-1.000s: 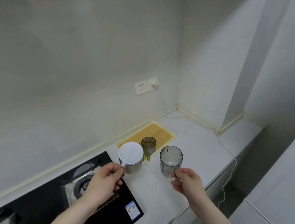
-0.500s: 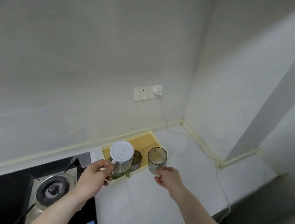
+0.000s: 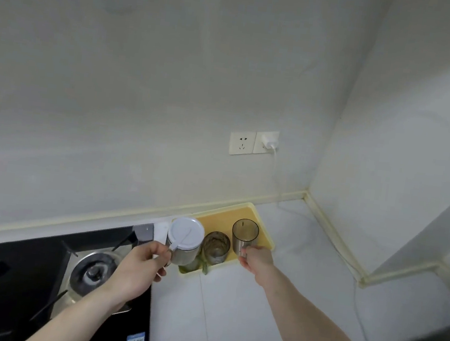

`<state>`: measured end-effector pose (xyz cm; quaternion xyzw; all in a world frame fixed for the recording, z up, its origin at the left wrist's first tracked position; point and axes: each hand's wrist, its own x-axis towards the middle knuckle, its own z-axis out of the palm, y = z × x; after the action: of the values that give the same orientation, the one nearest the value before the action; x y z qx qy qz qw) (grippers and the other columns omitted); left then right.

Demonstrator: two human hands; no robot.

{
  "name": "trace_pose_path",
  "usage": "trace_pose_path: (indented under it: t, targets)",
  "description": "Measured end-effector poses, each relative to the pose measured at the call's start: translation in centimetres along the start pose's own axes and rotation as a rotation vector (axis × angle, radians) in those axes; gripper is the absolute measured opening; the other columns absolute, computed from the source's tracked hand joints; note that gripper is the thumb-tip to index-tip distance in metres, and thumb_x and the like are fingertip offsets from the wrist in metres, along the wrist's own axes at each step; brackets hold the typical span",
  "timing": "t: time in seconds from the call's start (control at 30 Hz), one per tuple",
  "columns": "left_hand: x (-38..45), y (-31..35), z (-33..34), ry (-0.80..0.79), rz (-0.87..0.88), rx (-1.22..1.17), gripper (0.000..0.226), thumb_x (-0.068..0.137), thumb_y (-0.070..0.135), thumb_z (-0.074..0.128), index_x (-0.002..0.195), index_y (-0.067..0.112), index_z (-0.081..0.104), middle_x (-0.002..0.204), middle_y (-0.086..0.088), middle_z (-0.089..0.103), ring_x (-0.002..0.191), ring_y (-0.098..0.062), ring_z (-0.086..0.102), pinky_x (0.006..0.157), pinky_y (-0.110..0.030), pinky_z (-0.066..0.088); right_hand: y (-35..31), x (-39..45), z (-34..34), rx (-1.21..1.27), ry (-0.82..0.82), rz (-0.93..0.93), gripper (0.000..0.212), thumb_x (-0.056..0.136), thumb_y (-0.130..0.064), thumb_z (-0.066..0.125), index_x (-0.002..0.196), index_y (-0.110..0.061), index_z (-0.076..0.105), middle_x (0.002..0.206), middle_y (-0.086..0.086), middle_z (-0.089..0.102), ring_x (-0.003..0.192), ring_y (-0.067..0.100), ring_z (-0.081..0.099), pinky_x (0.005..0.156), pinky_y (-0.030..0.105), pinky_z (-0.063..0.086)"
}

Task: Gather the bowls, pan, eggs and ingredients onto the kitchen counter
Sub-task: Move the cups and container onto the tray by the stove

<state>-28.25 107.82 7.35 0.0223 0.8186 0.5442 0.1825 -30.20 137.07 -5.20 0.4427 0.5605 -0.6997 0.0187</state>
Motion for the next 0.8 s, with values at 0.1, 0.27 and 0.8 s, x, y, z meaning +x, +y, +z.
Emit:
trace_pose_path:
  t: [0.1, 0.27, 0.8]
  targets:
    - [0.3, 0.4, 0.7, 0.034, -0.010, -0.015, 0.020, 0.097, 0.009, 0.060, 0.077, 0.011, 0.065, 0.071, 0.002, 0.064, 0.064, -0.014, 0.061, 0.063, -0.030, 0.049, -0.4, 1.4, 0.5, -0.046, -0.001, 0.014, 0.012, 0.095, -0.002, 0.059, 0.106, -0.004, 0.062, 0.118, 0.017, 0.065, 0.086, 0.023, 0.066, 0.052, 0.020, 0.057]
    - [0.7, 0.8, 2.2, 0.067, -0.031, -0.060, 0.020, 0.098, 0.012, 0.060, 0.079, 0.013, 0.066, 0.076, 0.001, 0.067, 0.065, -0.014, 0.062, 0.064, -0.032, 0.050, -0.4, 3.7, 1.0, -0.138, -0.054, 0.057, 0.014, 0.095, 0.001, 0.060, 0.109, 0.001, 0.064, 0.114, 0.018, 0.065, 0.081, 0.021, 0.063, 0.055, 0.021, 0.057]
    - [2.2, 1.2, 7.4, 0.059, -0.082, -0.147, 0.021, 0.098, 0.018, 0.062, 0.079, 0.015, 0.069, 0.075, 0.003, 0.064, 0.067, -0.013, 0.061, 0.066, -0.030, 0.052, -2.3, 3.0, -3.1, -0.355, -0.042, -0.134, 0.005, 0.092, -0.009, 0.054, 0.089, -0.006, 0.057, 0.085, 0.008, 0.054, 0.072, 0.023, 0.050, 0.063, 0.029, 0.046]
